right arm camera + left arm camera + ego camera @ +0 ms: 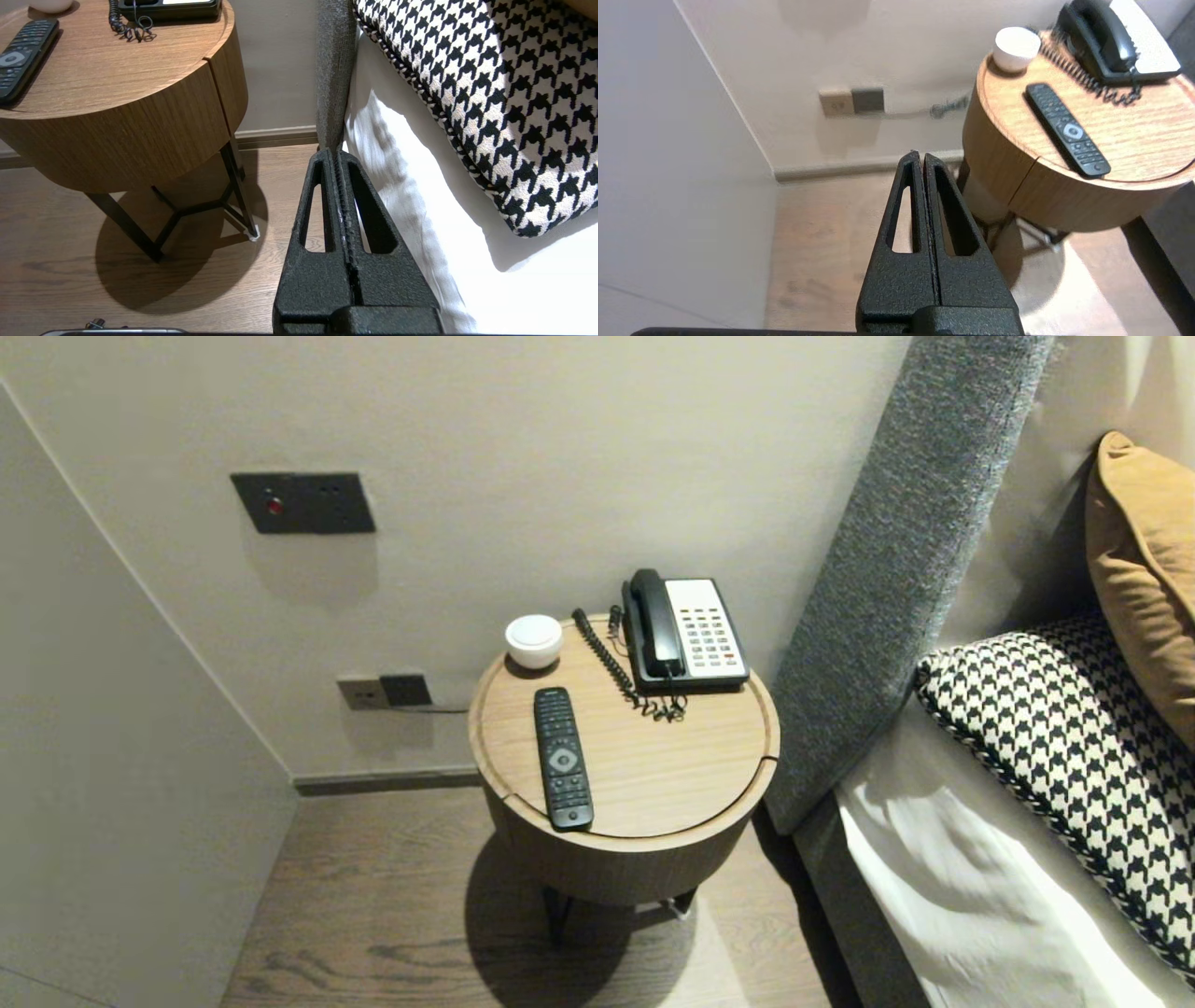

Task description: Open the nightstand drawer

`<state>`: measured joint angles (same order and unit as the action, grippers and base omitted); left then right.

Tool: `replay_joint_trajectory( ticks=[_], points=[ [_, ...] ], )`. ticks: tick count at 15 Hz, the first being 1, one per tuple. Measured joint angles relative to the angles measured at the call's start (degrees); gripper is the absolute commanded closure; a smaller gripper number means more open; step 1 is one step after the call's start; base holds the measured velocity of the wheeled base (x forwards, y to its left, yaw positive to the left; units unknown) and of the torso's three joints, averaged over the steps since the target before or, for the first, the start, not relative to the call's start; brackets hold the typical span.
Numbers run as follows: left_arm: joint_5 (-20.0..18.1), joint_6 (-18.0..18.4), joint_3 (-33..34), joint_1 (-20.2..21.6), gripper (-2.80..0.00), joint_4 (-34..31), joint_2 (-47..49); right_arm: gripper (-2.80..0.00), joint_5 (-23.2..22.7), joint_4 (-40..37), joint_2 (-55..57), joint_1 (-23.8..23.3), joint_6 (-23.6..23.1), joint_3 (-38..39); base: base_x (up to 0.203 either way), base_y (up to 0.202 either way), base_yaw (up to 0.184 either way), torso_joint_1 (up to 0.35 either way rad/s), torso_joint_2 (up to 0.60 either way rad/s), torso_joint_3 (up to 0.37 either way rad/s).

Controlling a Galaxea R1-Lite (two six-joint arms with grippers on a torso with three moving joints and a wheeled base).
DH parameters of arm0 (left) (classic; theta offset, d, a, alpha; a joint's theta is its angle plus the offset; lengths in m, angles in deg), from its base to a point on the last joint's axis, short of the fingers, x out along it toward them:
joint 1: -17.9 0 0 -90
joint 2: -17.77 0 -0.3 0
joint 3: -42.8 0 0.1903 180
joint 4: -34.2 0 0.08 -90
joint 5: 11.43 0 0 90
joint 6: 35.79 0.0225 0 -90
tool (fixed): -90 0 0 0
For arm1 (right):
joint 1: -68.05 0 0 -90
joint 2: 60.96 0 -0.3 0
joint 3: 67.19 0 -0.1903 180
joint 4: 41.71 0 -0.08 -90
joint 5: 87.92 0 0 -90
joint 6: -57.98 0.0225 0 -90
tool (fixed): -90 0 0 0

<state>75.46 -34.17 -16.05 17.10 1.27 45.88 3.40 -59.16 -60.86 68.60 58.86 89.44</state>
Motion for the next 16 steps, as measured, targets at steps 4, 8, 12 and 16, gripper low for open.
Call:
replay_joint_trajectory(
  ticks=[4,8,12,16],
  points=[
    [-1.7,-0.7,-5.6,-0.3,0.00,-3.3,13.6,0.00,0.0,0.0,0.0,0.0,0.0,0.0,0.000,0.000,0.000,0.000,0.00,0.000],
    [-4.7,-9.5,-9.6,-6.2,0.00,-6.4,27.9,0.00,0.0,0.0,0.0,0.0,0.0,0.0,0.000,0.000,0.000,0.000,0.00,0.000],
    [-5.0,-19.6,-11.2,-17.2,0.00,-4.5,40.7,0.00,0.0,0.0,0.0,0.0,0.0,0.0,0.000,0.000,0.000,0.000,0.00,0.000],
    [-2.1,-22.5,-14.7,-22.5,0.00,-0.7,53.0,0.00,0.0,0.0,0.0,0.0,0.0,0.0,0.000,0.000,0.000,0.000,0.00,0.000]
  ],
)
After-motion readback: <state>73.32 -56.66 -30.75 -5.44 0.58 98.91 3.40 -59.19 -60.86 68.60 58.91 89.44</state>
